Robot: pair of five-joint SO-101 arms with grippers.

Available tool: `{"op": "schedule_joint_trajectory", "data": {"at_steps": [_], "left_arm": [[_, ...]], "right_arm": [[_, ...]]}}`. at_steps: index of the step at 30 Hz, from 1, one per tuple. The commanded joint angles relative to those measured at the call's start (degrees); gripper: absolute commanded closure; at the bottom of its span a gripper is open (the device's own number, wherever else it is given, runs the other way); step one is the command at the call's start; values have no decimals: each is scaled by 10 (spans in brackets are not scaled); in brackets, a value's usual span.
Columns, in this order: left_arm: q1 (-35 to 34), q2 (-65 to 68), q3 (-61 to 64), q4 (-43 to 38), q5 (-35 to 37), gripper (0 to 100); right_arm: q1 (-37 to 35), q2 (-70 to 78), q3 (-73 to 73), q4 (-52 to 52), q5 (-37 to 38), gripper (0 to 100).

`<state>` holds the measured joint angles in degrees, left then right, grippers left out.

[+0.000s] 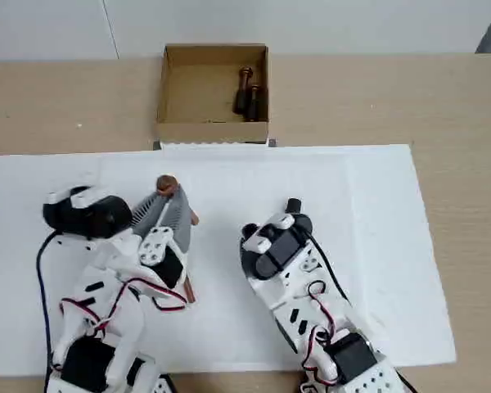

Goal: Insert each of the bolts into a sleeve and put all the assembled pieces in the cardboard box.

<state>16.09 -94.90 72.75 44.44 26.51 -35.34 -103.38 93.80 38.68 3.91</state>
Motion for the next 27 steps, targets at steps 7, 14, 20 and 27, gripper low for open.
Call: {"op": "schedule_joint_trajectory", "data": {"at_steps": [7,14,20,27], "left_arm": [[13,-60,26,-49,56,995],[14,-60,24,-49,100,995],[43,-60,27,-47,104,995],[54,-59,37,-46,104,995]], "right_arm": [[-59,-5,-2,-31,42,995],[-65,-5,-3,-31,43,995],[-70,-5,-6,-64,52,995],[-76,-5,-4,-92,87,995]]}}
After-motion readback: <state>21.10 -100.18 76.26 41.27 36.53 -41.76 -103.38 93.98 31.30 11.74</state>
